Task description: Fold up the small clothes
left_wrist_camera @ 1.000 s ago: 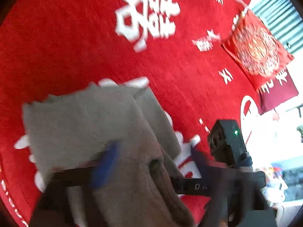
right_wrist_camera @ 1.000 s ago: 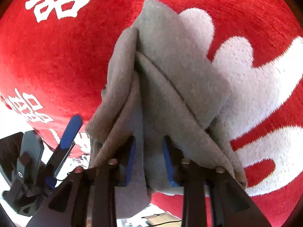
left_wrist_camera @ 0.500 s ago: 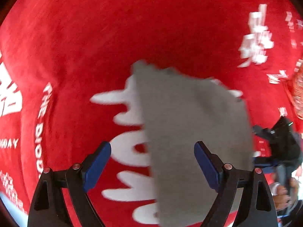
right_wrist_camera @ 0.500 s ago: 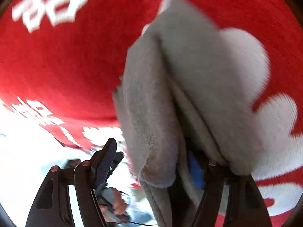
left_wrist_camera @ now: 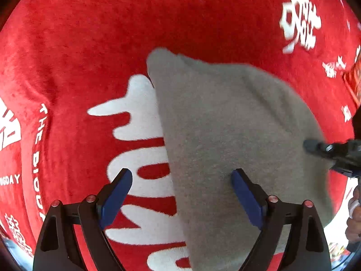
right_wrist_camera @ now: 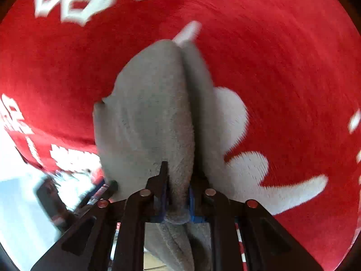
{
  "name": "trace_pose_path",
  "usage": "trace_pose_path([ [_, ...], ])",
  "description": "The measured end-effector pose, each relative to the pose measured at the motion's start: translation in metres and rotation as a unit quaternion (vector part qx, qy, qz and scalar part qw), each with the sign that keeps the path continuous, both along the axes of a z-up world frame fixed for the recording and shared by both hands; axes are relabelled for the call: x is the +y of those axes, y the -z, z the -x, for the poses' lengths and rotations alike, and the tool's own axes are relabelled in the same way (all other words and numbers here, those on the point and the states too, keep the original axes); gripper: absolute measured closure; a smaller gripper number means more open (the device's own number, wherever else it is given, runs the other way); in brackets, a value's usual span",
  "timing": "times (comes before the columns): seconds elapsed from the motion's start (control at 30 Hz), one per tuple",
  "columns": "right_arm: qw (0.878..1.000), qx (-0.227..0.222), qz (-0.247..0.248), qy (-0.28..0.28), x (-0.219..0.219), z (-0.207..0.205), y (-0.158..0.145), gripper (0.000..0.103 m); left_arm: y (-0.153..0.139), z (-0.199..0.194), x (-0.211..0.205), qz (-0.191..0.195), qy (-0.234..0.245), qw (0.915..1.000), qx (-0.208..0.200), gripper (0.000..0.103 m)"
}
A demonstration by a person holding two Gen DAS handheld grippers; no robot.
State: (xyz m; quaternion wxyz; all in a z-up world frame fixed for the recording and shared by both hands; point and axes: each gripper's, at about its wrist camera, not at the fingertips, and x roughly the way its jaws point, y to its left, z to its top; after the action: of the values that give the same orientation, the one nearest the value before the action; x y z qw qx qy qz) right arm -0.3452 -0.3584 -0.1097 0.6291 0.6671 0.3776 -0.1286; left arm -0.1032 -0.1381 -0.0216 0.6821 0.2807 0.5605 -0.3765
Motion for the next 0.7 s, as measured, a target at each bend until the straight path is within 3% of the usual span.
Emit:
trace_pose_path([
  [0.17, 0.999, 0.024, 0.037, -0.025, -0.003, 0.021, -0.020, 0.068, 0.003, -0.008, 0.008, 0.001, -0.016, 0.9996, 0.021, 0.011],
  [0.27, 0.997, 0.018, 0.061, -0.048, 0.016, 0.014, -0.046, 0.030, -0.006, -0.009, 0.016, -0.004, -0.017, 0.9998, 0.014, 0.011],
  [0.3, 0.996, 0.011, 0.067, -0.062, 0.020, 0.016, -0.052, 0.028, -0.010, -0.008, 0.020, -0.005, -0.015, 0.9998, 0.009, 0.011],
  [0.43, 0.989, 0.030, 0.074, -0.125, 0.044, 0.019, -0.055, 0.030, -0.012, -0.003, 0.033, -0.008, -0.020, 0.9996, 0.019, 0.011],
  [0.47, 0.983, 0.053, 0.084, -0.152, 0.054, 0.019, -0.050, 0.043, -0.011, 0.000, 0.037, -0.009, -0.024, 0.9994, 0.021, 0.011],
  [0.5, 0.976, 0.083, 0.097, -0.175, 0.063, 0.015, -0.043, 0.071, -0.009, 0.001, 0.041, -0.009, -0.030, 0.9992, 0.025, 0.011],
  [0.53, 0.970, 0.109, 0.107, -0.189, 0.068, 0.017, -0.036, 0.078, -0.006, 0.003, 0.044, -0.008, -0.036, 0.9989, 0.030, 0.011],
  [0.57, 0.968, 0.119, 0.112, -0.190, 0.071, 0.020, -0.031, 0.078, -0.005, 0.003, 0.046, -0.007, -0.039, 0.9987, 0.030, 0.011],
  [0.7, 0.981, 0.115, 0.090, -0.130, 0.067, 0.041, -0.028, 0.078, 0.001, 0.009, 0.050, -0.010, -0.041, 0.9988, 0.025, 0.005],
])
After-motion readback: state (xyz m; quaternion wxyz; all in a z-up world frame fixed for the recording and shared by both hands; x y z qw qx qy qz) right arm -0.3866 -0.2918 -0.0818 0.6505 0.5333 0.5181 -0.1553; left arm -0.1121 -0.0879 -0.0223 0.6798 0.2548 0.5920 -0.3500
